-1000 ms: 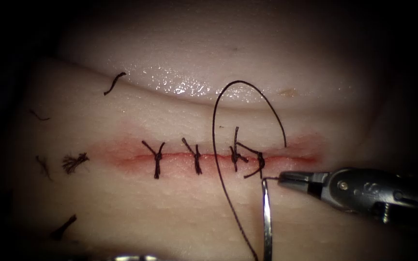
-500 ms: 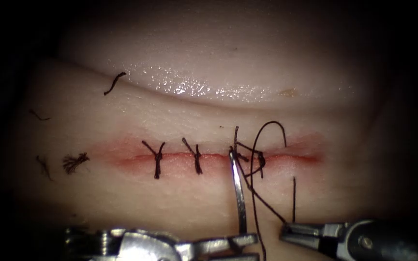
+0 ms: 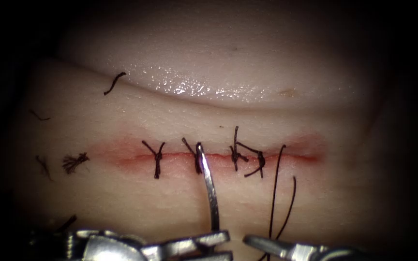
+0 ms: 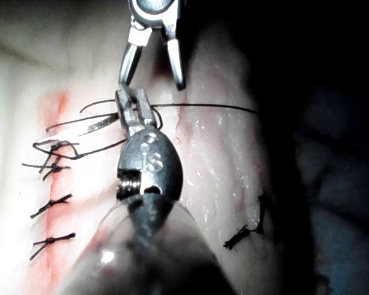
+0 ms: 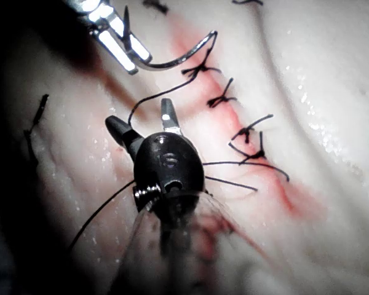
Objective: Wound Closure
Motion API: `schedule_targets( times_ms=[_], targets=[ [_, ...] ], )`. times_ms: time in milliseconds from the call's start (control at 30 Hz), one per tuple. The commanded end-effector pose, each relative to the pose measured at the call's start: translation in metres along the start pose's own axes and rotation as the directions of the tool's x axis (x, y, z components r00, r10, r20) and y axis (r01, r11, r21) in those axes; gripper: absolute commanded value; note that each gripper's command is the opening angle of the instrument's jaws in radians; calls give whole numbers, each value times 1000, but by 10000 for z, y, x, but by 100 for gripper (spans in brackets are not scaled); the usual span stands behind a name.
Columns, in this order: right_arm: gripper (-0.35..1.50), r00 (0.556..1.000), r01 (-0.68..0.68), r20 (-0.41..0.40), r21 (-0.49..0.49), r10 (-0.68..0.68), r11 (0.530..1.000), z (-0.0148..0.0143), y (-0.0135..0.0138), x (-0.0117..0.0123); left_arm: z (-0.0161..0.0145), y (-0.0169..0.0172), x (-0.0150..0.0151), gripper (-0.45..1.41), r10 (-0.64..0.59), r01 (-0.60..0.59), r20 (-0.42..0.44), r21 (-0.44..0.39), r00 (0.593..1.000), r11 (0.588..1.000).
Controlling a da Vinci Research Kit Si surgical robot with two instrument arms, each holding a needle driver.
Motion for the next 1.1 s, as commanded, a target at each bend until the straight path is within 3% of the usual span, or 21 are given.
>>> schedule_targets(
  times_ms=[33,267,400,533,567,700,967,1067,1100],
  targets=[
    [126,1000,12,-10,-9,-12,1000,3,10,-13,-1,3,-3,-45,-4,4,-8,7,1000,1000],
    [119,997,76,-12,-59,-77,995,-35,43,-41,-44,-4,3,-45,6,-6,11,61,1000,998],
    [119,991,130,22,-97,-128,987,-44,63,-60,-51,-3,4,-45,10,-12,25,84,1000,996],
    [121,984,173,54,-130,-168,976,-29,78,-87,-46,-2,7,-45,9,-10,19,80,1000,997],
    [121,978,199,95,-134,-188,971,-10,86,-110,-41,0,9,-45,14,-15,13,77,1000,997],
    [119,969,225,131,-129,-208,966,13,93,-137,-38,1,12,-45,14,-14,6,71,1000,997],
    [113,962,250,134,-104,-236,963,41,95,-165,-40,0,14,-45,18,-18,4,67,1000,998],
    [96,962,253,127,-98,-240,963,44,94,-169,-40,0,14,-45,18,-18,4,67,1000,998],
    [61,963,253,119,-88,-242,964,44,93,-169,-40,0,14,-45,18,-18,4,67,1000,998]
  ],
)
